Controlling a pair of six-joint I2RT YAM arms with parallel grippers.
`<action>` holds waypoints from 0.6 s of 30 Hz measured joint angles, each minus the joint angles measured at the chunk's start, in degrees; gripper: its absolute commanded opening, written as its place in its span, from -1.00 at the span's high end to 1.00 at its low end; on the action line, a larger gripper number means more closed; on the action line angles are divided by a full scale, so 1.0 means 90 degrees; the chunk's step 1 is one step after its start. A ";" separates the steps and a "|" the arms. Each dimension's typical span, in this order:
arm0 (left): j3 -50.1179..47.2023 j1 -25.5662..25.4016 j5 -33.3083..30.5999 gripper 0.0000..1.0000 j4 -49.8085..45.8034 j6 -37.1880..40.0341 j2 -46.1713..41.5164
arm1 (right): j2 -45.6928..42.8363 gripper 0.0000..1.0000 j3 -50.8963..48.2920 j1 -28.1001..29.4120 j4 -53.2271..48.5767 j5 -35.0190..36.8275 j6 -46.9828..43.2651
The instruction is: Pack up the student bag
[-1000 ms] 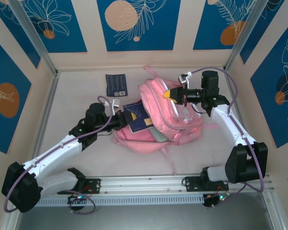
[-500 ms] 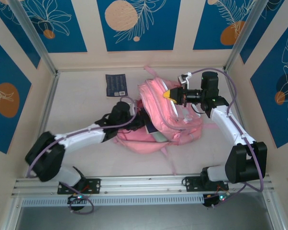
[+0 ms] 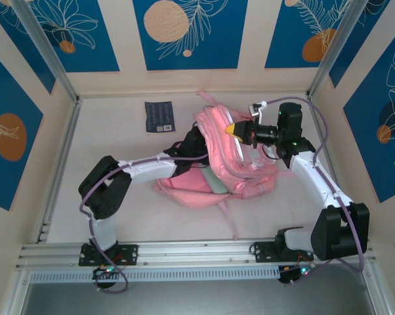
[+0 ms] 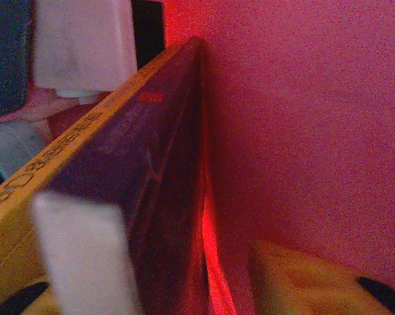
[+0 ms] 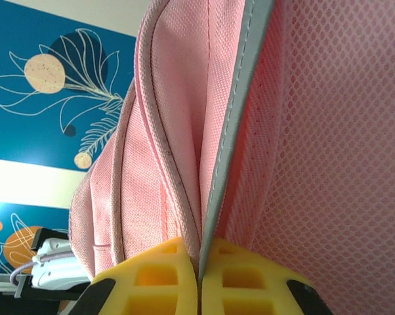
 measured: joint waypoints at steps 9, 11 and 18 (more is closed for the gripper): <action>-0.0886 0.0063 0.0024 -0.63 -0.0406 0.0199 -0.1149 | -0.0629 1.00 -0.0386 -0.0493 -0.0012 0.0393 -0.0007; -0.1086 0.0080 0.0029 -0.63 -0.0503 0.0291 -0.1484 | -0.0673 1.00 -0.0415 -0.0520 -0.0017 0.0440 -0.0034; -0.1693 0.0211 -0.0340 -0.59 -0.1423 0.0848 -0.2606 | -0.0869 1.00 -0.0359 -0.0403 -0.0821 0.1086 -0.0665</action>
